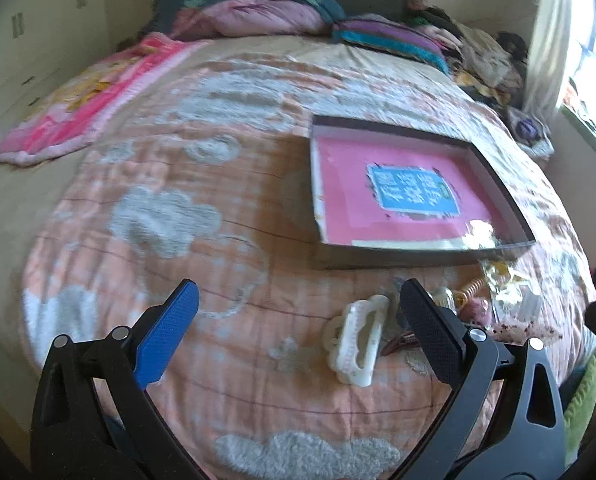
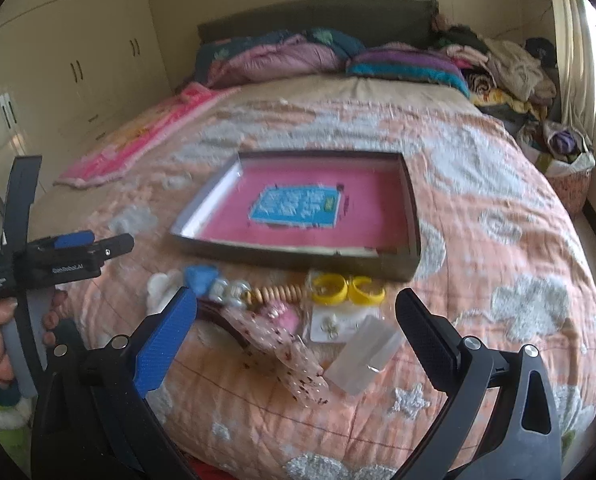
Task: Organize jewelry
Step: 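Grasp the white claw hair clip with the left tool while the right tool grasps the pink sheer bow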
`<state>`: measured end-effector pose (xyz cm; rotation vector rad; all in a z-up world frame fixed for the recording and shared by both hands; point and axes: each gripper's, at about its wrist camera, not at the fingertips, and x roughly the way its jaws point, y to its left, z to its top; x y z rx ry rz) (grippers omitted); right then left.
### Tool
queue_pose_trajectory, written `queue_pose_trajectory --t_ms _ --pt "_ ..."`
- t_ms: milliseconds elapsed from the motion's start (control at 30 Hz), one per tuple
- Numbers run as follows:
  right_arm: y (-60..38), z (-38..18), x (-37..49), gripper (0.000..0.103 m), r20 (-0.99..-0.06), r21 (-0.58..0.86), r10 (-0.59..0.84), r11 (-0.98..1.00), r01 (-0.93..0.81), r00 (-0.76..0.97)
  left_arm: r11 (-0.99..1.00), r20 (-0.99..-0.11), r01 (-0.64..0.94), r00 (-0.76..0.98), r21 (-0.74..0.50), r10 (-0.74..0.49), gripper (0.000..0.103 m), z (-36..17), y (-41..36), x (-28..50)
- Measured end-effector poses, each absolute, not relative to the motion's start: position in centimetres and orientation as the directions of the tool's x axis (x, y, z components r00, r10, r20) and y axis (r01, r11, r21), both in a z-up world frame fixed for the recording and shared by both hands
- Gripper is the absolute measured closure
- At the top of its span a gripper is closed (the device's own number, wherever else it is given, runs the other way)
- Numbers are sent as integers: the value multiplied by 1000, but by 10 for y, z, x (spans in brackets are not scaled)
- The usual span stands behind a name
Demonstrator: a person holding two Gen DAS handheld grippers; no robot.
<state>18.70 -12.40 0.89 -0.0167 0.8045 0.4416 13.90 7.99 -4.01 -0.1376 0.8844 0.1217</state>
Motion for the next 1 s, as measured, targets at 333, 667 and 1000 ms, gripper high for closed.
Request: queue_pose_trajectory --t_ms 333,667,1000 --pt "-134 -32 189 4 -743 149 343 922 -358 575 995 -848 -68 530 -67 -21 9 -98 57 152" --pt "-112 -67 188 81 -791 191 389 890 -415 471 992 -856 -80 516 -102 -46 15 -116 72 141" --pt "-118 -24 161 93 -698 164 426 878 -451 576 986 -828 2 543 -165 -139 75 -107 62 138"
